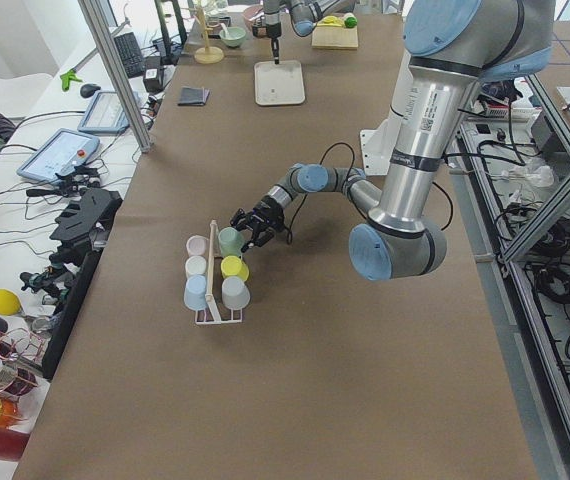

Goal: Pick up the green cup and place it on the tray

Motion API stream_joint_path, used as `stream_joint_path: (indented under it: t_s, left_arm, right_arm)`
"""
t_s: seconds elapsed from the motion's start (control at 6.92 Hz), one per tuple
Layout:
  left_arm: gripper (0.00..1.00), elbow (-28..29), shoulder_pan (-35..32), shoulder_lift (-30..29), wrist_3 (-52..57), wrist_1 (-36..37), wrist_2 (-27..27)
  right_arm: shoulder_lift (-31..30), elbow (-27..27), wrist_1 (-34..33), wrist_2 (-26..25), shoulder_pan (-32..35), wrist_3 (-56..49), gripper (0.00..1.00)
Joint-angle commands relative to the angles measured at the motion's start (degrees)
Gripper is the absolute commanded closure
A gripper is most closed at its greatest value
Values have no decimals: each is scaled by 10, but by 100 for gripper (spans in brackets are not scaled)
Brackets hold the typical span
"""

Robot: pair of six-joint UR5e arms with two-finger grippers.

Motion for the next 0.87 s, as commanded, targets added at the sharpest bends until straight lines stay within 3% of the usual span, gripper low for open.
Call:
stream_joint_path:
  t_s: [0.0, 0.29, 0.72]
  left_arm:
    - [52, -26, -13, 7, 0, 5, 0]
    - [52, -70, -23, 37, 1, 10, 0]
    - [52, -160, -23, 45, 1, 83, 0]
  right_arm:
    - [62, 46, 0, 12, -39, 148, 100]
    - [141, 49, 0, -29, -117, 257, 100]
    - [214, 46, 1, -117, -218, 329, 100]
